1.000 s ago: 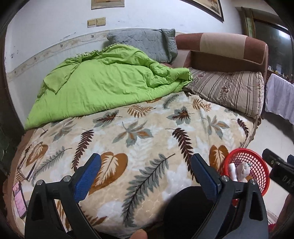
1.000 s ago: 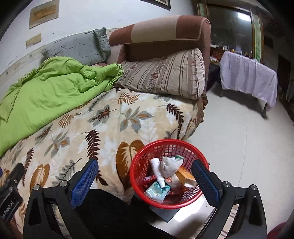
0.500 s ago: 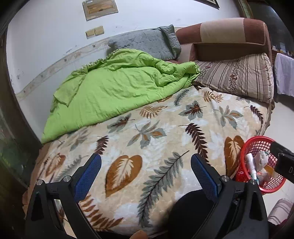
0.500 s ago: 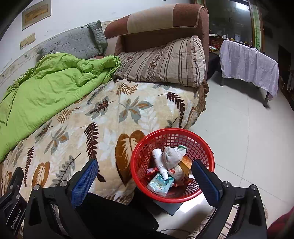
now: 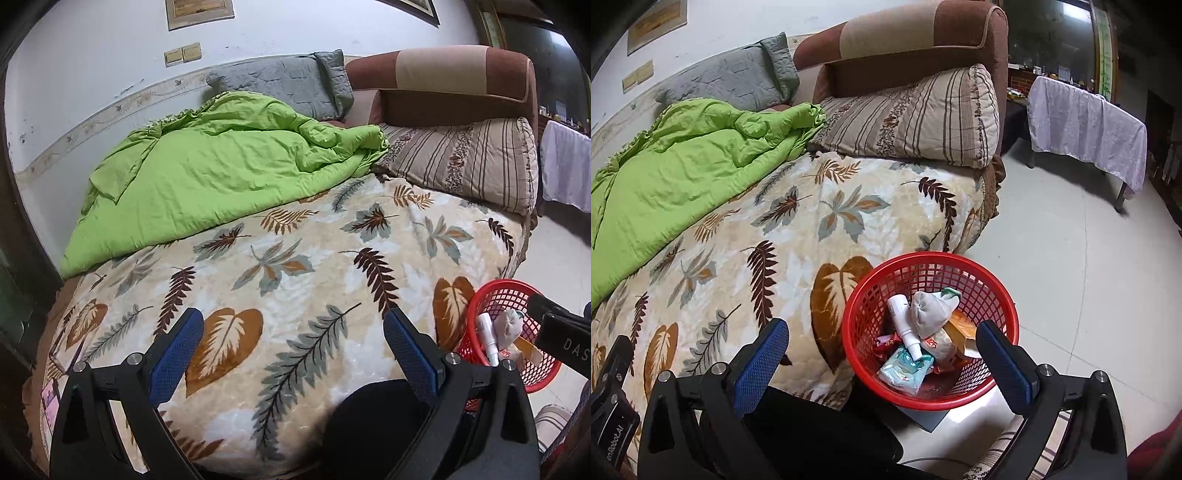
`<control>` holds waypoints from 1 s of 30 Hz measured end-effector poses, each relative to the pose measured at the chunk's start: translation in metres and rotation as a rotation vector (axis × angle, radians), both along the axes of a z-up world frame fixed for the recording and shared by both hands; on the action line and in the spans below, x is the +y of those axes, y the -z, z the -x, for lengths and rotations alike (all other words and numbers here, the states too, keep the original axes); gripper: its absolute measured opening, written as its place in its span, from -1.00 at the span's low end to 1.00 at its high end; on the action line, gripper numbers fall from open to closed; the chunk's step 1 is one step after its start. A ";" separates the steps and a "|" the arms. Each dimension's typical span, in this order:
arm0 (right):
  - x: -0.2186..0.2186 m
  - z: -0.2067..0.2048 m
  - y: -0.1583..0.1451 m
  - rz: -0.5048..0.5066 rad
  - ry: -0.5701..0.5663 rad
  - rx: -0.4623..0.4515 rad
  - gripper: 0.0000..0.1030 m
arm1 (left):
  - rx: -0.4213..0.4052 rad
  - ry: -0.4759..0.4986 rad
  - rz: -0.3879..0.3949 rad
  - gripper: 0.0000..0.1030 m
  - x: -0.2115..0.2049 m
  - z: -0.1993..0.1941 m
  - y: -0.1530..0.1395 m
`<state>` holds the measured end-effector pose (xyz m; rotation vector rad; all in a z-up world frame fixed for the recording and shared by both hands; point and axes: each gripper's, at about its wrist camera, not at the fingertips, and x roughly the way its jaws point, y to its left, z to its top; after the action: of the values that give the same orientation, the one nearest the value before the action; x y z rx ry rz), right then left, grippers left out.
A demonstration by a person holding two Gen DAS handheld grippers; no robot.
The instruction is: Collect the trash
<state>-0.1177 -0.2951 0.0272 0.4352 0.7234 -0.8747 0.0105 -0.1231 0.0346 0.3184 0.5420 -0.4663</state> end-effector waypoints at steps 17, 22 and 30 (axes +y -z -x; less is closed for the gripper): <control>0.014 -0.003 -0.005 0.024 -0.010 -0.014 0.99 | 0.016 -0.002 0.026 0.89 0.010 0.001 0.000; 0.014 -0.003 -0.005 0.024 -0.010 -0.014 0.99 | 0.021 -0.002 0.028 0.89 0.010 0.000 0.000; 0.013 -0.004 -0.004 0.023 -0.008 -0.010 0.99 | 0.027 0.001 0.033 0.89 0.010 0.000 0.001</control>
<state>-0.1137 -0.2823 0.0312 0.4160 0.7049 -0.8724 0.0104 -0.1131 0.0340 0.2813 0.5597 -0.4806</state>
